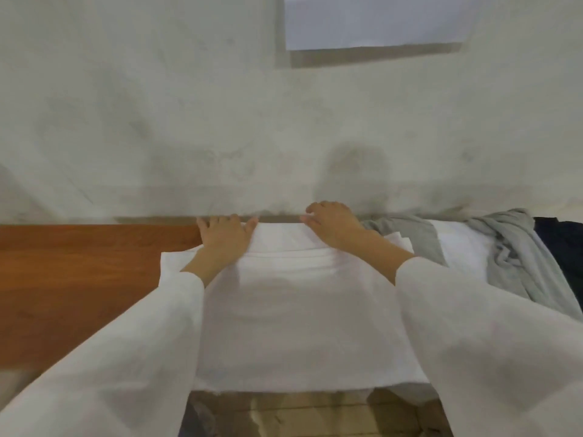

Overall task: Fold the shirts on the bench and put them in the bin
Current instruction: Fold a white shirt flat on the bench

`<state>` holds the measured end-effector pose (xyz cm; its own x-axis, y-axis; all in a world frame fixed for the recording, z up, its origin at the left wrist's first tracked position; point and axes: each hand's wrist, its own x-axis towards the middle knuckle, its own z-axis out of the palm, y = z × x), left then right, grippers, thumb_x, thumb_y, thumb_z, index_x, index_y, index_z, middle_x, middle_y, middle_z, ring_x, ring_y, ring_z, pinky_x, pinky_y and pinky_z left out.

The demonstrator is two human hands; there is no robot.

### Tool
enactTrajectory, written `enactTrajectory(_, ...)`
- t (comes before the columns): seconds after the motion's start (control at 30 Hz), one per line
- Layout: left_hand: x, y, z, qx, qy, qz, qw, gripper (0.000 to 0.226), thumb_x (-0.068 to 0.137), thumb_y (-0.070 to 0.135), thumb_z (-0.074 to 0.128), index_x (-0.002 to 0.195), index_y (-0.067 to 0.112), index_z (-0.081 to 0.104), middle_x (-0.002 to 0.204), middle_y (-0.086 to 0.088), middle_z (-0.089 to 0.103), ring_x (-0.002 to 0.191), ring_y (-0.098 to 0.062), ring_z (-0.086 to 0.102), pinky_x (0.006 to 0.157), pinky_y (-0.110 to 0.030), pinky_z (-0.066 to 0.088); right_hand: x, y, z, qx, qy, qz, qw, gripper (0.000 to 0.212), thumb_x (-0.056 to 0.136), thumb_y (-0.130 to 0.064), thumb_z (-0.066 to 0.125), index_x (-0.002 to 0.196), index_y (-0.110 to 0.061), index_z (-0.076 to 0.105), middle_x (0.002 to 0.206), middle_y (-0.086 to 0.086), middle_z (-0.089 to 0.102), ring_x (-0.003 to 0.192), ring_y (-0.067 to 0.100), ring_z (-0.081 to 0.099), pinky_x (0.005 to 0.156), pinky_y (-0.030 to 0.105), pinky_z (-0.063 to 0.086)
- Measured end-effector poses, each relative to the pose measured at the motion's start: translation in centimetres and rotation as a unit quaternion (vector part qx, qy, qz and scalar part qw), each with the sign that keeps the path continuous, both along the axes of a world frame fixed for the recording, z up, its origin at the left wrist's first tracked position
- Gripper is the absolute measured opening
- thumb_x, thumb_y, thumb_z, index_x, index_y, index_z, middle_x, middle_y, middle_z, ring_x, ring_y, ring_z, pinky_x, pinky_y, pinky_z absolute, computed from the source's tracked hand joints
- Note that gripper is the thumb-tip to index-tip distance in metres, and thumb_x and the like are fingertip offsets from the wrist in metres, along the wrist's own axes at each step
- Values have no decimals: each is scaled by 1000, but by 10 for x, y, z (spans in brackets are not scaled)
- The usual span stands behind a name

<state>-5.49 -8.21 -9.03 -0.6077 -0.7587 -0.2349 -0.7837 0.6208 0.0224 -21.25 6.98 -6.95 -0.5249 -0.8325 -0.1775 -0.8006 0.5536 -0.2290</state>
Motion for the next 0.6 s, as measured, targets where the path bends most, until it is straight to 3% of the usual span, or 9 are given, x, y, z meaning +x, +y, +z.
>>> enactTrajectory(0.1, -22, -20, 4, 97, -17, 6, 995, 71, 97, 59, 14, 131, 10, 52, 138, -13, 51, 127, -31, 46, 106, -42, 31, -24, -25, -15, 93, -108, -67, 988, 62, 98, -54, 27, 143, -12, 31, 139, 17, 47, 124, 35, 47, 99, 42, 36)
enactTrajectory(0.2, -45, -40, 8, 219, -35, 16, 975, 57, 100, 49, 32, 139, 9, 45, 148, -11, 40, 132, -28, 41, 106, -35, 30, -42, -49, -28, 180, -166, -81, 966, 66, 95, -62, 28, 136, -13, 42, 138, 12, 46, 121, 29, 49, 99, 37, 38)
enactTrajectory(0.27, -51, -53, 11, 316, -33, 62, 946, 43, 96, 42, 49, 123, 10, 59, 135, -10, 52, 115, -27, 53, 97, -34, 37, -47, -59, -28, 224, -237, -79, 942, 67, 95, -61, 31, 144, -15, 38, 150, 8, 35, 132, 27, 41, 108, 38, 32)
enactTrajectory(0.37, -53, -70, 5, 466, 53, 146, 871, 25, 87, 31, 65, 103, 12, 67, 114, -6, 65, 98, -21, 60, 88, -31, 45, -62, -65, -29, 150, -401, -177, 886, 62, 92, -50, 52, 141, -13, 42, 145, 5, 42, 129, 24, 45, 108, 37, 36)
enactTrajectory(0.43, -52, -79, -4, 538, 146, 196, 807, 15, 90, 18, 62, 102, 11, 64, 105, -5, 65, 92, -18, 60, 77, -29, 50, -73, -65, -37, 82, -486, -234, 838, 57, 91, -41, 59, 138, -12, 43, 139, 4, 46, 113, 22, 53, 101, 37, 43)
enactTrajectory(0.5, -53, -85, -11, 590, 231, 244, 734, 6, 91, 10, 57, 96, 12, 60, 98, -6, 62, 86, -19, 60, 63, -29, 56, -81, -65, -47, 24, -545, -281, 789, 64, 92, -34, 60, 145, -13, 31, 145, 4, 35, 115, 24, 52, 94, 40, 47)
enactTrajectory(0.57, -53, -89, -16, 626, 277, 291, 668, 19, 89, 9, 60, 108, 9, 58, 100, -13, 63, 85, -26, 63, 56, -36, 59, -87, -65, -53, 18, -572, -306, 761, 70, 92, -33, 60, 149, -14, 24, 149, 12, 31, 113, 27, 55, 81, 40, 54)
enactTrajectory(0.6, -53, -91, -18, 638, 287, 307, 645, 27, 88, 9, 62, 114, 7, 56, 102, -15, 64, 84, -29, 66, 57, -42, 59, -86, -66, -52, 39, -567, -302, 765, 66, 94, -32, 57, 148, -13, 26, 147, 14, 35, 102, 26, 58, 72, 38, 55)
